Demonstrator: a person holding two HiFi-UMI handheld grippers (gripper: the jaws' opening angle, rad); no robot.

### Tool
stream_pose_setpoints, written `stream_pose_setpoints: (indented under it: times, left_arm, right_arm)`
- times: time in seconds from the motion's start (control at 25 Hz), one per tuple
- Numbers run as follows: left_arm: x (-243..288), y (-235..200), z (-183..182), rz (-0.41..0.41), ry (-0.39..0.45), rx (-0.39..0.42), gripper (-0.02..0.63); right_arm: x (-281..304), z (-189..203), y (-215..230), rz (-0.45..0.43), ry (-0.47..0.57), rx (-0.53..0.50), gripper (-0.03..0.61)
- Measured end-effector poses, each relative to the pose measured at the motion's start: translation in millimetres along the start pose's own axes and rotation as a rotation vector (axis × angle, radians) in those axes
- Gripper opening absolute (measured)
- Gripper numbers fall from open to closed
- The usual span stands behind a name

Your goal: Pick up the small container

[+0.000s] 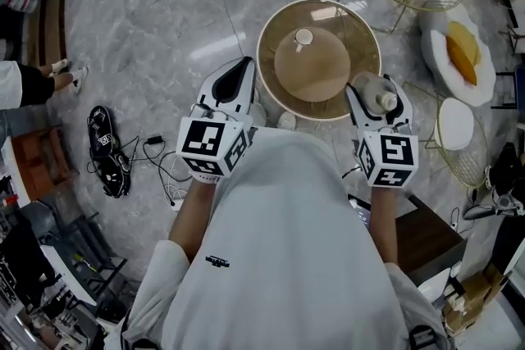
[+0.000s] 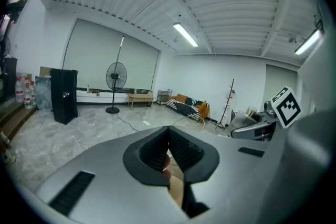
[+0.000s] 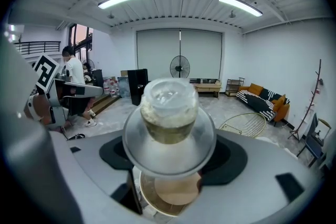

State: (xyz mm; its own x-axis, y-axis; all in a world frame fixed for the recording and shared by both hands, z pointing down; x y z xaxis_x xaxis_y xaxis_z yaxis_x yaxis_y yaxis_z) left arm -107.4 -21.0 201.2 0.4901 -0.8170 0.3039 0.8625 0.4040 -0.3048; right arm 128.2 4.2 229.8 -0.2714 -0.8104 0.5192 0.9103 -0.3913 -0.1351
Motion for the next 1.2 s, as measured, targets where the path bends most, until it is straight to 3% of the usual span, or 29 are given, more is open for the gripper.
stream_pose_setpoints:
  times: [0.24,1.2]
  left_arm:
    - [-2,5,-11,-0.002,0.011,0.039,0.018]
    - [4,22,-16,0.045,0.027,0.039,0.018]
  right_arm:
    - [-7,-7,-5,-0.017,0.022,0.010,0.336]
    - [-30,-15,-9,-0.004,0.053,0.016,0.336]
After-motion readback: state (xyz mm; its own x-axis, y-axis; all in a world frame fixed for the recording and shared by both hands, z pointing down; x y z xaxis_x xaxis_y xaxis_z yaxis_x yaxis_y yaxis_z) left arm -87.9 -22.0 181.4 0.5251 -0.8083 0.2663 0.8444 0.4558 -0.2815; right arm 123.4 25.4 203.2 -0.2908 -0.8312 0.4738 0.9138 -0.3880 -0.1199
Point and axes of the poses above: the fingertips, and each gripper's own axes: x forward along the fingers, y to its right, z out of its underside, the point moved 2 cm from there along -x, backward along the fingers, and after that the axes turned 7 degrees about -x, right-handed, at the moved point
